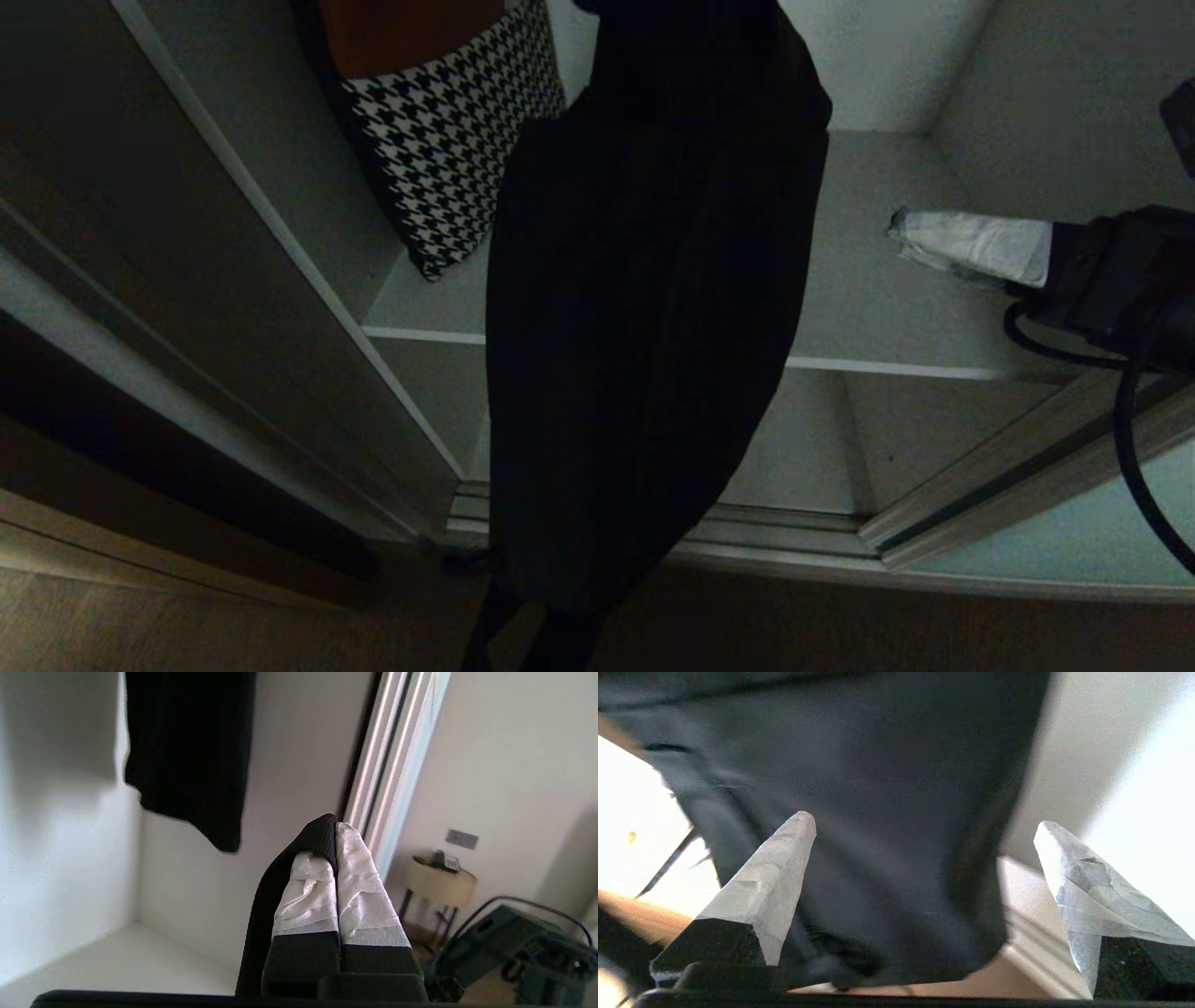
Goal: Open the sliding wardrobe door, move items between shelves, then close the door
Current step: Place the bag on the higher shelf
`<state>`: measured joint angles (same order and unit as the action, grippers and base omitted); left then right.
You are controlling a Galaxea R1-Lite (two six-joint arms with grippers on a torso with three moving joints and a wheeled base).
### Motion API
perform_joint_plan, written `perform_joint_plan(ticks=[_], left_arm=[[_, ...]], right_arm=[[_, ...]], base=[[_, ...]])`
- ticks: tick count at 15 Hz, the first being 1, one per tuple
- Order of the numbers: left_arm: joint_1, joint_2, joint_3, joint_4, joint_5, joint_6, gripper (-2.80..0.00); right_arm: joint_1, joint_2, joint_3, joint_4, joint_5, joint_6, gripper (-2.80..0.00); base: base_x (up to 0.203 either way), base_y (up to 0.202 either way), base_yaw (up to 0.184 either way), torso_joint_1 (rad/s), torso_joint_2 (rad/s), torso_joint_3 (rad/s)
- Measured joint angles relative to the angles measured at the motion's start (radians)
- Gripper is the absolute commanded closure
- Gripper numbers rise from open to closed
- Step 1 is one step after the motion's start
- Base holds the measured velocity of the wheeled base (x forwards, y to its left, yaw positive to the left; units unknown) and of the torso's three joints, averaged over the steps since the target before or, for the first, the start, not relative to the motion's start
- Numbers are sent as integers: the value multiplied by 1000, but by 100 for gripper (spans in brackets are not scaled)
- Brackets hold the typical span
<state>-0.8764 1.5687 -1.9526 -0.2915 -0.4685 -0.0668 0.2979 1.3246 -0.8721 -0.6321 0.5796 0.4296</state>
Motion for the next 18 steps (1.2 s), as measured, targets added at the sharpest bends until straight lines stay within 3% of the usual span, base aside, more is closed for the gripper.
perform_joint_plan(ticks=[7,12,18], left_arm=[[-74,33,-1,3,21,39,0],[-134,43,0,96,79,46,0],[-153,104,-2,92,84,46,0]], right_arm=[[33,-12,19,54,-4,-8,-280],[83,-39,33,62,-23,-16,-280],[126,-38,38,126,-54,-99,-280]], base=[[0,0,0,0,0,0],[0,0,0,0,0,0],[0,0,0,0,0,0]])
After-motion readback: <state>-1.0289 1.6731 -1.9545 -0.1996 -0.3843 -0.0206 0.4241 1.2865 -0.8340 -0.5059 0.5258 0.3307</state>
